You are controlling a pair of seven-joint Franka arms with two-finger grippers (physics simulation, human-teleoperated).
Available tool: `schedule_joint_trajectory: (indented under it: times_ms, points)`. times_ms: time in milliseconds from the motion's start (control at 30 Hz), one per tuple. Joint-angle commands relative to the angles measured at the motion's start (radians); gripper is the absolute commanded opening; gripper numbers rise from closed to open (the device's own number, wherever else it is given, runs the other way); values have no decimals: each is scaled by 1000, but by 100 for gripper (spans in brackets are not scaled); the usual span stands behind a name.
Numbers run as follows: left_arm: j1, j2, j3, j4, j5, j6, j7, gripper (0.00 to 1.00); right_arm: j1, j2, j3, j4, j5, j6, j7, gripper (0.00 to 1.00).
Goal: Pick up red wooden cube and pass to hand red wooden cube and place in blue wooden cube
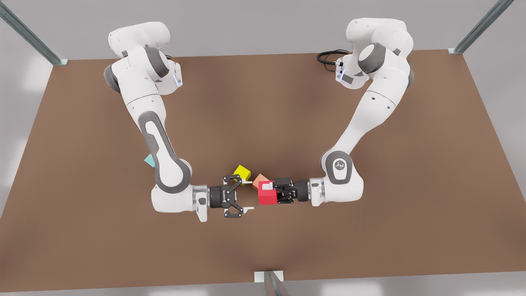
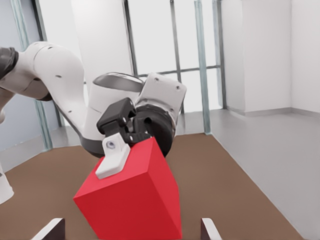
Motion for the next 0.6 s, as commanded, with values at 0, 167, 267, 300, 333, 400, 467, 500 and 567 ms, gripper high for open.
schedule_joint_trajectory:
  times_ms: [0, 167, 267, 300, 333, 400, 467, 500, 567]
  points:
    - [-1, 0, -3, 1, -16, -11, -252, 56, 0, 1, 5, 3, 10, 39, -196, 100]
    - [-5, 3, -11, 1, -21, -11, -277, 57, 0, 1, 26, 3, 24, 37, -208, 100]
    - [-5, 7, -9, 2, -21, -11, -277, 57, 0, 1, 26, 3, 26, 36, -207, 100]
    - [-5, 7, -9, 2, -21, -11, -277, 57, 0, 1, 26, 2, 26, 36, -207, 100]
    - [-5, 7, -11, 2, -21, -11, -277, 57, -1, 1, 26, 3, 26, 34, -205, 100]
    - [-5, 9, -11, 2, -21, -11, -277, 57, -5, 1, 26, 3, 26, 30, -201, 100]
    - [-5, 9, -9, 2, -21, -11, -277, 57, -6, -1, 25, 2, 26, 23, -201, 100]
    - [-5, 9, -9, 4, -21, -11, -277, 57, -12, -1, 25, 2, 26, 22, -199, 100]
    - [-4, 9, -9, 2, -21, -15, -283, 57, -14, -1, 25, -1, 24, 14, -204, 100]
